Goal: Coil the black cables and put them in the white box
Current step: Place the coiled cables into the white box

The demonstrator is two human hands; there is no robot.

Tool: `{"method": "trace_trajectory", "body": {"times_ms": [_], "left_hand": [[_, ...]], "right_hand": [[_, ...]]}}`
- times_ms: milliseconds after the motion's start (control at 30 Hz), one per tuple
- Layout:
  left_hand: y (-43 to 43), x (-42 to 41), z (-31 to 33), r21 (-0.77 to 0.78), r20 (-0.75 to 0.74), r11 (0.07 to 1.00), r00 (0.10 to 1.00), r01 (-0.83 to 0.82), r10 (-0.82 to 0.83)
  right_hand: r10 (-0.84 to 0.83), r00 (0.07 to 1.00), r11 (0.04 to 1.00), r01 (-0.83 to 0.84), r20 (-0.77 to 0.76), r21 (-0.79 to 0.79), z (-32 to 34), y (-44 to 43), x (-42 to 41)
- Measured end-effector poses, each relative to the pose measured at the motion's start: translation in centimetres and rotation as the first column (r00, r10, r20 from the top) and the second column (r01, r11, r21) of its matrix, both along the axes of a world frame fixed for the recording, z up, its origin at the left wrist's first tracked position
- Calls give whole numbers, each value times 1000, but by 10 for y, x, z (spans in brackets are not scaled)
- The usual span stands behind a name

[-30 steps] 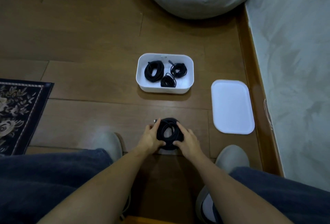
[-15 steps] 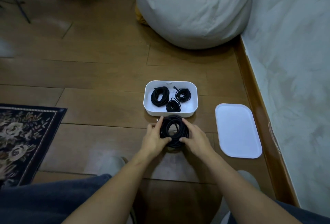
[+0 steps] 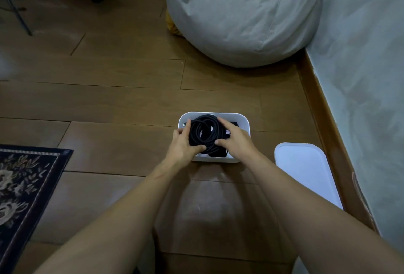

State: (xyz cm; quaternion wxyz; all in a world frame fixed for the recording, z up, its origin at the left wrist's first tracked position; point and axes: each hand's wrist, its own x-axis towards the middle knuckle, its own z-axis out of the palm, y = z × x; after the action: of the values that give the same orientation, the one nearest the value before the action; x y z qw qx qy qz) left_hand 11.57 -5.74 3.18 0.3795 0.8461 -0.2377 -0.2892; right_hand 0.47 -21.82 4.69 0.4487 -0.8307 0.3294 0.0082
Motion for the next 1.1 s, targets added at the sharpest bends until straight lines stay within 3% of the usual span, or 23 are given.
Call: {"method": "trace_trajectory", "body": {"times_ms": [267, 700, 1000, 1100], "left_hand": [[-15, 20, -31, 112, -15, 992, 998, 60, -58], [-26, 24, -55, 400, 158, 899, 953, 178, -260], [-29, 18, -50, 453, 210, 875, 933, 171, -291], [-18, 10, -45, 401, 293, 906, 919, 133, -264]], "right_hand": [[26, 998, 999, -24, -57, 27, -38, -13, 24], [-9, 995, 1000, 8, -97, -14, -68, -10, 19], [-1, 991, 999, -4, -137, -39, -61, -6, 23], [4, 991, 998, -12, -135, -59, -47, -8, 17]]}}
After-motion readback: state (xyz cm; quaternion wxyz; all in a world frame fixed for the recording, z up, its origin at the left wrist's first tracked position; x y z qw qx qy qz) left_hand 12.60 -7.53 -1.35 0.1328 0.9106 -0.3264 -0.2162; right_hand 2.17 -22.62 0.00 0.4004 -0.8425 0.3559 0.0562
